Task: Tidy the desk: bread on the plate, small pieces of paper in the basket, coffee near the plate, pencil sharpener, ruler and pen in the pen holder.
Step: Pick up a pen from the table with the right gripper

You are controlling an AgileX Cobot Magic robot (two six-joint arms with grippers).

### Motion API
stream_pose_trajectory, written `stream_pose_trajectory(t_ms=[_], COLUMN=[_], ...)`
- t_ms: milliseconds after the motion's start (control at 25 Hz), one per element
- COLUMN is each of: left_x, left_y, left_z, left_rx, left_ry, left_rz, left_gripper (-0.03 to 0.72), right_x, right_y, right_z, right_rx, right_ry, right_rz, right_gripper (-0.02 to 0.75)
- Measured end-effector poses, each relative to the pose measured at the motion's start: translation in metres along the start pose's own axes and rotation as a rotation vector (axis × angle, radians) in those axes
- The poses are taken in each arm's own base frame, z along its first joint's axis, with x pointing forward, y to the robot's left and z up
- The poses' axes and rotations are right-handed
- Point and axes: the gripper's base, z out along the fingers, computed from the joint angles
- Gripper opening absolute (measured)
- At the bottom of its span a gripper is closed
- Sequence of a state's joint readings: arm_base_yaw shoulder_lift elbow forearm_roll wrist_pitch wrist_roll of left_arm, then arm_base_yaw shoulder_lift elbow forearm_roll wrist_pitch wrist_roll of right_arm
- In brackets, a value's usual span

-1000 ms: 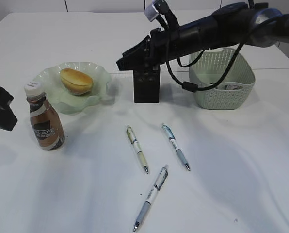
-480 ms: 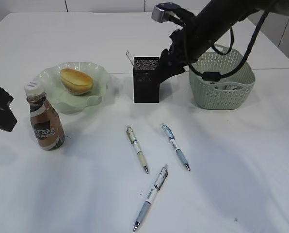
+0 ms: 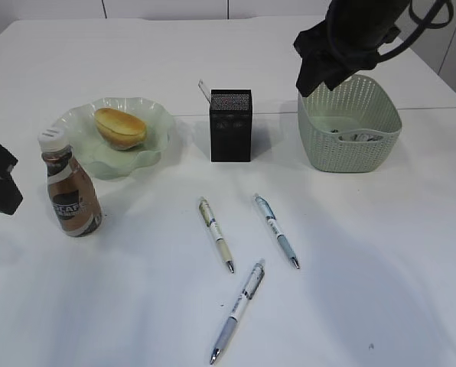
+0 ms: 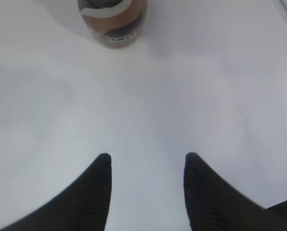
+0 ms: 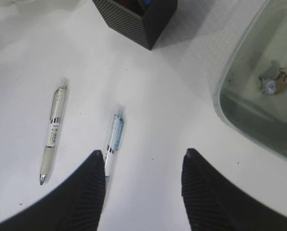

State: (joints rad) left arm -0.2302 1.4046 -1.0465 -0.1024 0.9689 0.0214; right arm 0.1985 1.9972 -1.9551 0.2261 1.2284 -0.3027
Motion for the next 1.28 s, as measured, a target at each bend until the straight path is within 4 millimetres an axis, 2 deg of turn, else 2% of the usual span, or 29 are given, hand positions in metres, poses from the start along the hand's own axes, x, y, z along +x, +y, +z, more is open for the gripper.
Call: stream_pose_trajectory(t_ms=[200, 320, 400, 640, 680, 760, 800, 840, 960, 1000, 1080, 1280], left_x=[0.001, 0.001, 0.001, 0.001, 0.001, 0.001, 0.001, 0.001, 0.001, 0.001, 0.001, 0.001], left_y=[0.000, 0.000, 0.000, 0.000, 0.000, 0.000, 0.000, 0.000, -0.001, -0.001, -0.002, -0.002], left_z=[0.000, 0.000, 0.000, 0.000, 0.000, 0.000, 0.000, 0.000, 0.000, 0.000, 0.000, 0.000], left_rx=[0.000, 0.001, 0.001, 0.002, 0.002, 0.004, 0.004, 0.004, 0.009, 0.013, 0.017, 0.019], left_ry=[0.007, 0.007, 0.007, 0.007, 0.007, 0.007, 0.007, 0.007, 0.007, 0.007, 0.007, 0.007], left_rz=[0.000, 0.000, 0.000, -0.001, -0.001, -0.003, -0.003, -0.003, -0.006, -0.010, -0.013, -0.014], left_gripper=[0.340, 0.340, 0.340, 0.340, 0.340, 0.340, 0.340, 0.340, 0.340, 0.340, 0.340, 0.340], right_x=[0.020, 0.034, 0.051, 0.073, 0.078, 0.079, 0.079, 0.079, 0.078, 0.078, 0.076, 0.071], right_y=[0.010, 0.013, 0.016, 0.020, 0.026, 0.033, 0.047, 0.049, 0.079, 0.080, 0.096, 0.100], right_z=[-0.019, -0.020, -0.015, -0.001, 0.006, 0.009, 0.013, 0.013, 0.018, 0.018, 0.020, 0.034], right_rx=[-0.012, -0.021, -0.030, -0.045, -0.039, -0.037, -0.023, -0.020, -0.004, -0.005, -0.005, 0.012], right_ry=[0.020, 0.053, 0.105, 0.193, 0.227, 0.241, 0.258, 0.260, 0.277, 0.278, 0.263, 0.225], right_rz=[0.061, 0.081, 0.101, 0.151, 0.139, 0.120, 0.093, 0.086, 0.026, 0.022, 0.007, 0.027], right_gripper=[0.407, 0.407, 0.407, 0.407, 0.407, 0.407, 0.407, 0.407, 0.407, 0.407, 0.407, 0.406])
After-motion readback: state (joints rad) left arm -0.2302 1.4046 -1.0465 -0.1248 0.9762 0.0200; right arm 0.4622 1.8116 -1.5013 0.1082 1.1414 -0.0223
